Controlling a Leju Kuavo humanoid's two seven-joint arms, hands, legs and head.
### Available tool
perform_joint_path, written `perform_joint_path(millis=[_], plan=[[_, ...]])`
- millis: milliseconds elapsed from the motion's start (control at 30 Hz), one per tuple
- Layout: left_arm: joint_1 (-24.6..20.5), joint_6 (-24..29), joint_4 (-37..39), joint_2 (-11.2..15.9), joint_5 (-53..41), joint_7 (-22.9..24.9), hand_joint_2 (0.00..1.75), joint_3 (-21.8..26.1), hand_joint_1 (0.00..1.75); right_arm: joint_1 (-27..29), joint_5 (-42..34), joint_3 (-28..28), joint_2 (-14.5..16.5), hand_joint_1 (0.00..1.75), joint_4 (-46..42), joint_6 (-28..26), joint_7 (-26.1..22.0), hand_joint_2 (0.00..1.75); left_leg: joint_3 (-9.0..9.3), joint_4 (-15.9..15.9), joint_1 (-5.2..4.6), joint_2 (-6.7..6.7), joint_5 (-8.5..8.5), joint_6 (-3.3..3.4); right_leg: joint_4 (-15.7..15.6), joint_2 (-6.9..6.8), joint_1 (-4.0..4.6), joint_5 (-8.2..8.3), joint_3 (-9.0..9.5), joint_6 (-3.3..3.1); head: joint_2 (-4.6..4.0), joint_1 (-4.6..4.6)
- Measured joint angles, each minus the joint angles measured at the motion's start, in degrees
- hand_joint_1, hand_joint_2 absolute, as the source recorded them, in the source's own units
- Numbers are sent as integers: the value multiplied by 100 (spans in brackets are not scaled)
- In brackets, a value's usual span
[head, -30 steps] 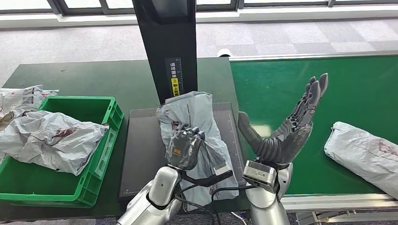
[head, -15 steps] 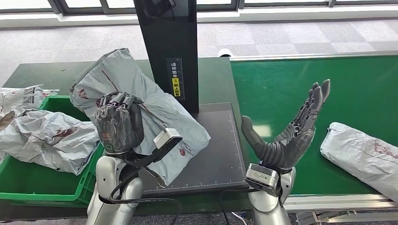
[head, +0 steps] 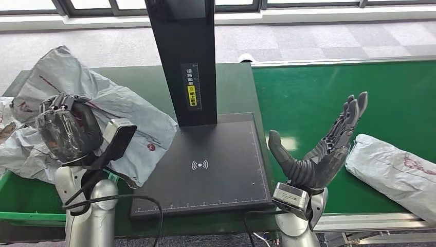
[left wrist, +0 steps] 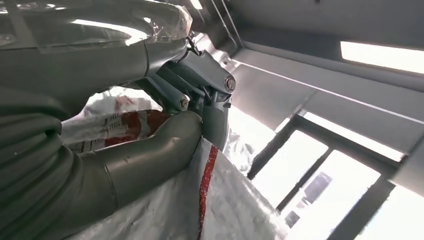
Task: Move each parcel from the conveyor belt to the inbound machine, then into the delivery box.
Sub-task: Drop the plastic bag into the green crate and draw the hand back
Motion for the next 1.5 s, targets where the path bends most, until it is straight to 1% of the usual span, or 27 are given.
perform_joint_path(millis=[133,367,467,567,767,800,900,933,1033,1200,1267,1433,1500], plan=[[-33,-3,0,-14,7,-33,175,296,175,4,0,0,0,0,0,0,0,175,-2,0,6,0,0,0,0,0,-2,0,1,0,0,1],[-93,-4,4,-17,31,-56,175,504,175,6,0,0,0,0,0,0,0,175,-3,1,5,0,-1,1,0,0,-3,0,0,0,0,0],[-229,-4,108,-19,77,-146,175,679,175,18,0,0,0,0,0,0,-1,175,-3,0,5,-1,-1,1,0,-1,-2,0,-1,0,0,1],[-521,-7,488,-19,86,-365,175,1063,175,36,-20,1,0,0,0,0,-2,175,-2,0,5,-1,0,-1,0,-2,0,1,-1,-2,0,0],[-1013,-9,1416,-17,-185,-512,175,2008,175,67,-81,16,-2,0,1,0,-2,175,-1,0,7,1,5,-8,1,0,5,7,-1,-9,0,1],[-1070,-9,1566,-10,-216,-474,175,2160,168,66,-88,19,-2,0,2,0,-2,175,-2,0,7,1,5,-8,1,0,4,6,-1,-9,0,1],[-1178,-9,2068,84,-252,-188,175,2471,37,66,-100,21,-2,0,8,1,-2,175,-4,0,6,1,5,-8,1,0,5,6,-3,-9,0,1],[-1205,-9,2223,129,-267,-111,175,2532,0,65,-99,22,-2,0,10,2,-2,175,-5,0,7,0,5,-8,1,0,6,6,-3,-9,0,1],[-1317,-9,2615,224,-373,20,175,2736,0,63,-81,22,-2,0,27,1,-2,175,-8,0,7,-2,5,-8,1,-1,6,6,-4,-9,0,1],[-1479,-8,3037,355,-456,227,175,3036,0,66,-27,12,-5,0,58,1,-1,175,-8,0,8,-1,5,-7,1,-1,5,6,-5,-9,0,2],[-1521,-8,3118,388,-411,208,175,3158,0,78,-5,5,-7,0,70,1,-1,175,-8,0,8,-1,5,-8,1,-1,5,6,-5,-9,0,2],[-1587,-6,3153,401,-212,-22,175,3482,0,105,13,-6,-11,0,99,1,0,175,-8,0,7,-1,4,-8,1,0,6,6,-6,-9,0,2],[-1605,-6,3149,401,-154,-123,87,3589,0,112,15,-8,-11,0,115,0,0,175,-9,0,7,-1,4,-8,1,0,6,6,-6,-9,0,1]])
